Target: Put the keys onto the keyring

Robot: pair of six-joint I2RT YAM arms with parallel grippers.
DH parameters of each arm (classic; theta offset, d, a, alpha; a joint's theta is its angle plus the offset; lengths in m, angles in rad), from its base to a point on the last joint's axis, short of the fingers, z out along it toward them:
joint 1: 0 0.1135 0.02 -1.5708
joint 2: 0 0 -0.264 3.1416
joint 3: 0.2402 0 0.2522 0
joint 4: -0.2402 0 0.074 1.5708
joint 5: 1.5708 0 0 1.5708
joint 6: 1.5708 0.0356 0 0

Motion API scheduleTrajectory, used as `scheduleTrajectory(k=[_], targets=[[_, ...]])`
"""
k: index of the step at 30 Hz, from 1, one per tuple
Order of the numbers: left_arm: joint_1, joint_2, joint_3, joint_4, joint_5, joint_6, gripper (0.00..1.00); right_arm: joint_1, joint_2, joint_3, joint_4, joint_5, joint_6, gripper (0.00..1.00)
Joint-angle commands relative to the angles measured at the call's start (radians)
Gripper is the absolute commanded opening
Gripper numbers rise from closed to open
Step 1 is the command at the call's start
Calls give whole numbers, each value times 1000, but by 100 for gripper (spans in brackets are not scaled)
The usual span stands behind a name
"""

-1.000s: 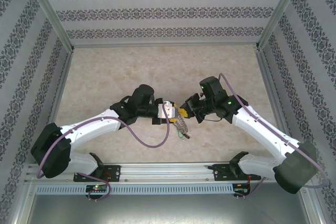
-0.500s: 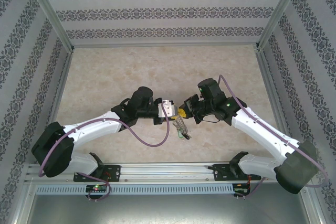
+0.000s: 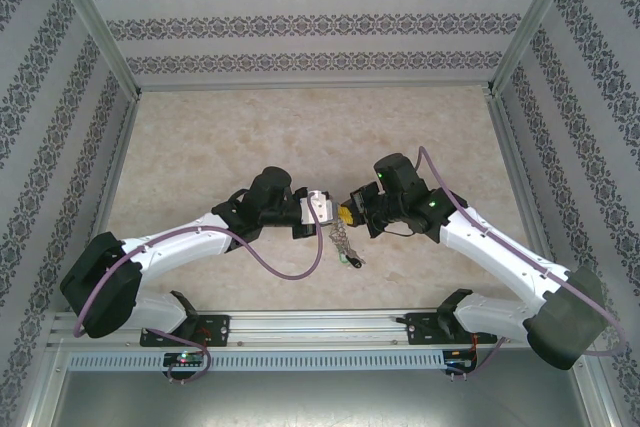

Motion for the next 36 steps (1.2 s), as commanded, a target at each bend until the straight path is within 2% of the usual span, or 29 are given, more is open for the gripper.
scheduleTrajectory(k=[1, 7, 9, 10, 12, 17, 20, 23, 26, 31, 36], targets=[[-12, -11, -12, 45, -14, 9, 0, 5, -30, -1, 0, 11, -36, 10], [-9, -16, -10, 50, -38, -22, 0, -82, -65, -12, -68, -14, -246, 31], [-6, -11, 0, 46, -26, -36, 0, -107, -83, -22, -47, -24, -386, 40], [-5, -8, 9, 38, -16, -42, 0, -121, -96, -22, -57, -21, -477, 41], [2, -5, 18, 40, -4, -67, 0, -143, -128, -23, -86, 21, -652, 35], [36, -21, 35, 35, 55, -110, 0, -133, -232, -91, 98, 13, -1349, 33], [63, -25, 54, 10, 116, -135, 0, -107, -285, -148, 134, -57, -1882, 31], [76, -26, 61, 5, 157, -154, 0, -97, -311, -203, 179, -165, -2228, 29], [77, -23, 74, -21, 196, -150, 0, -98, -301, -225, 215, -203, -2378, 32], [77, -9, 87, -35, 297, -139, 0, -103, -245, -184, 161, -225, -2532, 34], [78, 3, 107, -43, 308, -144, 0, -108, -227, -191, 174, -227, -2604, 25]])
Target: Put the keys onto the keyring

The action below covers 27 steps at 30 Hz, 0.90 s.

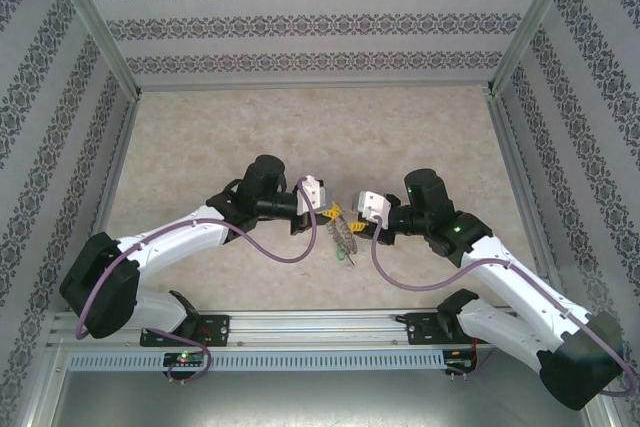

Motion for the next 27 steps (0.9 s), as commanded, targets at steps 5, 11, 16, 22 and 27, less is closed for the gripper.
scheduleTrajectory(k=[5, 11, 16, 22, 27], targets=[[9, 10, 72, -39, 81, 13, 0, -8, 3, 21, 21, -52, -97, 28], [8, 15, 73, -49, 84, 36, 0, -13, 14, 60, -21, -70, -92, 31], [8, 19, 82, -75, 76, 58, 0, -31, 33, 97, -49, -97, -101, 30], [8, 17, 80, -74, 75, 56, 0, -21, 88, 129, -69, -156, -82, 30], [8, 10, 70, -52, 75, 43, 0, -18, 111, 127, -59, -143, -57, 30]])
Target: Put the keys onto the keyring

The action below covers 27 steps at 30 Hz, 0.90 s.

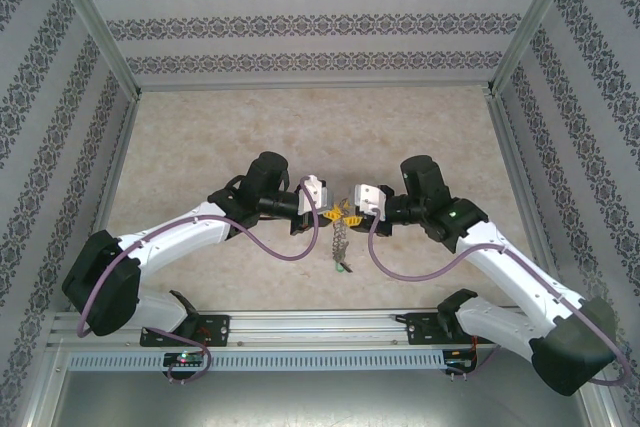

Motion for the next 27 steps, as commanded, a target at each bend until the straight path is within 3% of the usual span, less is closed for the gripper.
scheduleTrajectory(k=[1, 10, 17, 21, 25, 26, 27], targets=[[8, -8, 26, 25, 35, 7, 0, 2, 14, 22, -11, -35, 16, 30], [8, -17, 11, 45, 39, 10, 0, 7, 26, 14, 20, -38, 52, 28], [8, -20, 6, 54, 43, 11, 0, 10, 33, 16, 25, -47, 58, 17], [8, -22, 6, 49, 44, 10, 0, 16, 39, 15, 42, -54, 63, 0], [10, -25, 15, 25, 36, 13, 0, 23, -1, -71, 269, -5, 189, 0], [10, -27, 18, 7, 30, 16, 2, 21, -14, -94, 333, 10, 227, 0], [12, -30, 22, -15, 26, 23, 10, 16, -22, -109, 374, 10, 257, 0]])
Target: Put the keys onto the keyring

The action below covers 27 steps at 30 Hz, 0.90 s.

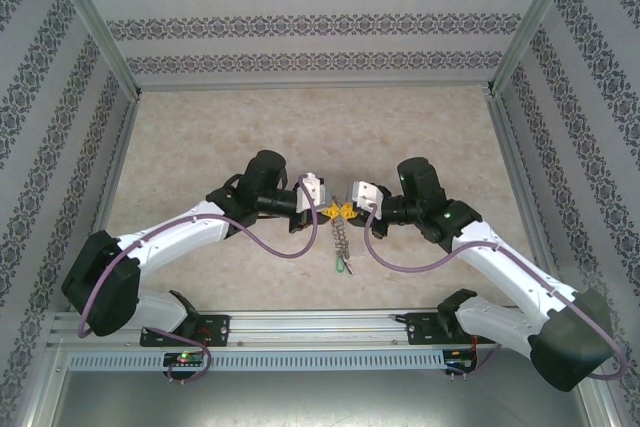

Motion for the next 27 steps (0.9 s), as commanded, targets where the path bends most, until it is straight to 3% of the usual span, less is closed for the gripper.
scheduleTrajectory(k=[1, 2, 3, 8, 20, 23, 27], targets=[[2, -31, 23, -37, 33, 31, 23, 1, -33, -47, 253, 0, 142, 0], [7, -33, 19, -57, 25, 40, 31, -2, -32, -49, 271, -5, 163, 0], [16, -37, 8, -65, 19, 45, 33, -3, -31, -57, 295, -7, 185, 0], [37, -82, -53, -50, -13, 49, 33, -10, -29, -99, 429, -6, 287, 0], [38, -95, -80, 34, -118, 54, 20, -28, 4, -145, 679, -9, 515, 0], [38, -97, -88, 81, -131, 19, 21, -23, 15, -159, 734, 3, 568, 0], [54, -134, -133, 193, -159, -45, 30, -20, 21, -168, 758, 10, 586, 0]])
